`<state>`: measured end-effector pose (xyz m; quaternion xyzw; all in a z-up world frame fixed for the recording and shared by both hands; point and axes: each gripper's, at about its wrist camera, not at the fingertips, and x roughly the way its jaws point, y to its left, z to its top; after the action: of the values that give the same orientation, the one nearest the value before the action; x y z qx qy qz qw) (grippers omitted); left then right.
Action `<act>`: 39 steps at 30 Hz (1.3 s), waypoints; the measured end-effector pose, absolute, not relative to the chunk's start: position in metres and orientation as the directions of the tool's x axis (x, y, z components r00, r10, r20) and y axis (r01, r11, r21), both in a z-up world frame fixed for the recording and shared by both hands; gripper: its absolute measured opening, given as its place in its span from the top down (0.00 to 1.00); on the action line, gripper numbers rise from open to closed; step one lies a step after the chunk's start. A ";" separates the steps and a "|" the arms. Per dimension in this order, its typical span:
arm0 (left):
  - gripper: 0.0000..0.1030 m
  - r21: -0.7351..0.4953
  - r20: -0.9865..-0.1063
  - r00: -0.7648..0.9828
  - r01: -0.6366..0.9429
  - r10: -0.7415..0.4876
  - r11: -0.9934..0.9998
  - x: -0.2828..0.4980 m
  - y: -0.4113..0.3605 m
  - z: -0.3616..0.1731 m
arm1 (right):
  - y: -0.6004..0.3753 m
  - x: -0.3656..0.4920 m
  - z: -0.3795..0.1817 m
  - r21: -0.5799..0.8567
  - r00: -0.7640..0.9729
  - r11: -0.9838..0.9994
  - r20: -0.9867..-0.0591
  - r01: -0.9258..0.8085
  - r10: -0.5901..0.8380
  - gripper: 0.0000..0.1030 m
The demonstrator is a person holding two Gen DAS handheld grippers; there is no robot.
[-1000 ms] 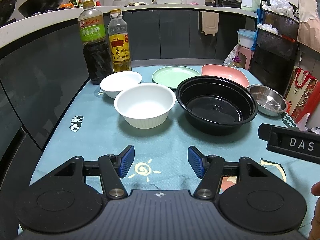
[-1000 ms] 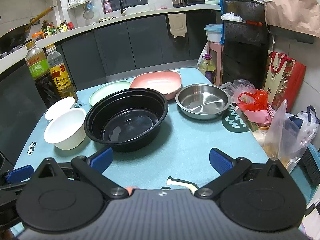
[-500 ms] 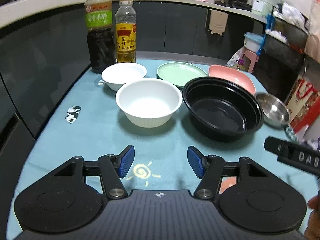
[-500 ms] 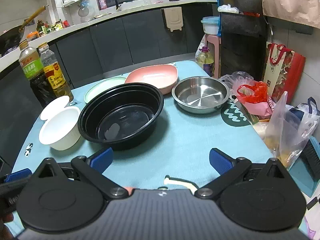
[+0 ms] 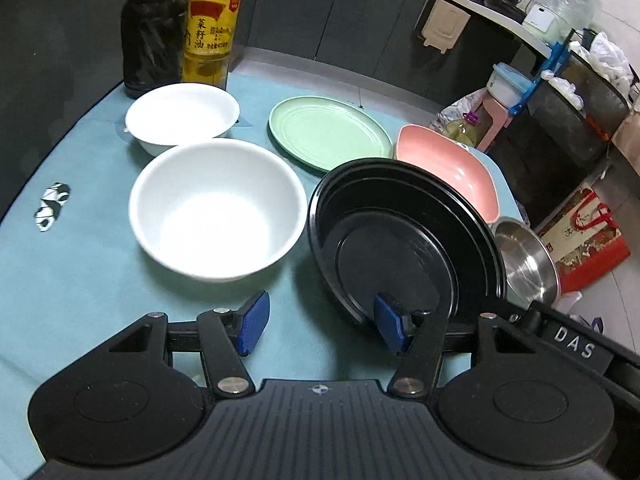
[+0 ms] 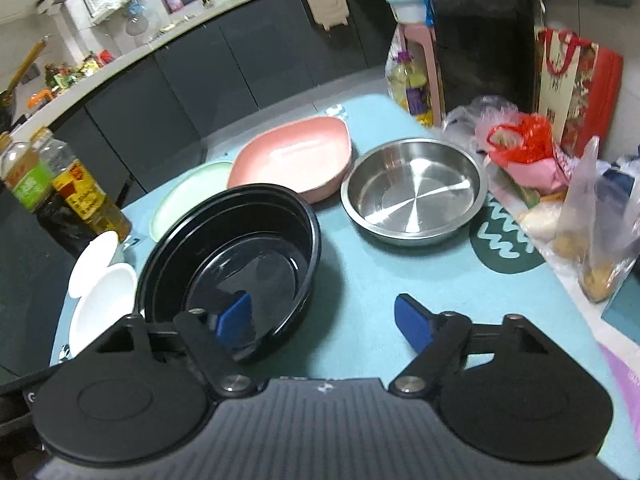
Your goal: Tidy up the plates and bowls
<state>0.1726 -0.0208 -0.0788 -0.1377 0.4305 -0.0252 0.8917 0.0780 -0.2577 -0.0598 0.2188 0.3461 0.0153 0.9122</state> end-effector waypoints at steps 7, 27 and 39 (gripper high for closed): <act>0.86 -0.312 -0.762 0.604 -0.029 -0.232 0.950 0.184 -0.025 -0.087 | -0.254 0.095 -0.070 0.429 0.721 0.897 -0.654 0.103 0.230 0.88; 0.85 -0.299 -0.686 0.685 0.042 -0.246 0.953 0.077 -0.003 -0.053 | -0.245 0.007 -0.046 0.414 0.756 0.910 -0.605 0.032 0.249 0.92; 0.83 -0.276 -0.696 0.682 0.036 -0.225 0.960 0.024 0.020 -0.060 | -0.223 -0.032 -0.052 0.392 0.736 0.919 -0.614 -0.030 0.286 0.89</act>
<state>0.0240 0.0197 -0.0598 -0.1208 0.3921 -0.0719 0.9091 -0.0316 -0.2234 -0.0525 0.1811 0.3532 0.0864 0.9138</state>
